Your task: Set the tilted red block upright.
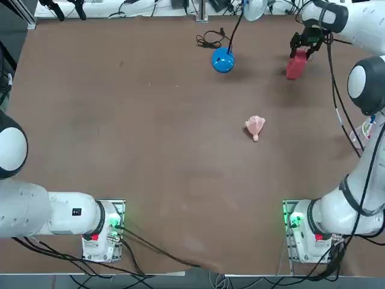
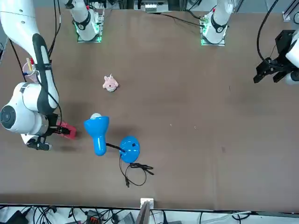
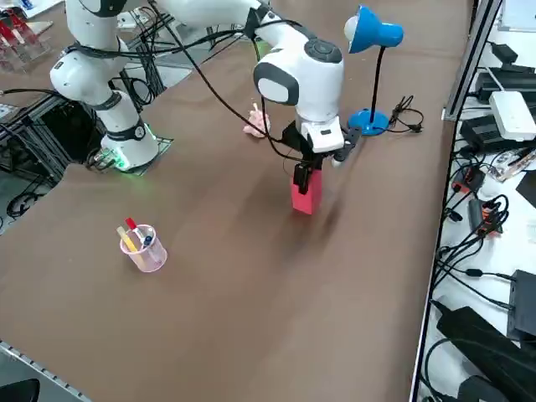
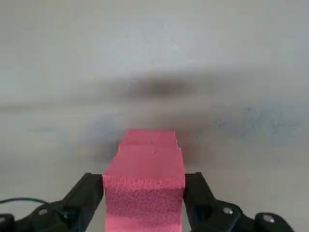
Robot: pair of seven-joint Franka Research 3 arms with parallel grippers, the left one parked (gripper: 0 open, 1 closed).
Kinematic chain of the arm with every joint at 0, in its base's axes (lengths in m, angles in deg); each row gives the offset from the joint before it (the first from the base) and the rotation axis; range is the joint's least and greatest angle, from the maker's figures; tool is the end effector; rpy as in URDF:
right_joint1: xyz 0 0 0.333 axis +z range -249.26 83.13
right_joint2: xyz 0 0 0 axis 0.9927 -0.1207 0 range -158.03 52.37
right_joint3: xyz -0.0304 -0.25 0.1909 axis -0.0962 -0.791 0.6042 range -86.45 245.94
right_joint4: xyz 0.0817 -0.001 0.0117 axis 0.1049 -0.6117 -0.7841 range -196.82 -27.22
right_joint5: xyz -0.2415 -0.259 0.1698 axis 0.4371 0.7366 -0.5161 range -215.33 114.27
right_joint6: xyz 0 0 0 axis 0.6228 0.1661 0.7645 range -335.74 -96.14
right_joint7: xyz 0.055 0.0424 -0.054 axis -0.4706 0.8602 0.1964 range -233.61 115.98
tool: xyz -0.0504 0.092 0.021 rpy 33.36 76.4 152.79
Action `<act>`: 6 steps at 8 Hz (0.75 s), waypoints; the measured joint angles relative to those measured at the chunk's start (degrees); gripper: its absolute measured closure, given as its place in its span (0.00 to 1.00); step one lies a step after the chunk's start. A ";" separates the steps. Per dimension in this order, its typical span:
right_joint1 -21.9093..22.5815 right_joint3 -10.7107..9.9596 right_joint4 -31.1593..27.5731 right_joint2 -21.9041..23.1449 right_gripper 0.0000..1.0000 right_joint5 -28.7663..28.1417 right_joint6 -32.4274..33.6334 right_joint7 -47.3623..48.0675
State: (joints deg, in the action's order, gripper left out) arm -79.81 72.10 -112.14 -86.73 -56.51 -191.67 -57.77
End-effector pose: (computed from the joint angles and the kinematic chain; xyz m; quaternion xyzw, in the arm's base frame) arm 0.6833 -0.0359 0.2822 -0.9971 0.0660 0.0384 0.0074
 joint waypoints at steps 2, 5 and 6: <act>0.29 0.09 0.44 1.62 0.00 0.00 0.42 -0.02; 0.77 0.23 1.64 6.82 0.00 0.00 4.69 -0.02; 0.79 0.27 2.88 8.68 0.00 0.00 7.54 -0.03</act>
State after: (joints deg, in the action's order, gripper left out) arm -79.01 72.37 -109.26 -78.05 -56.51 -184.14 -57.79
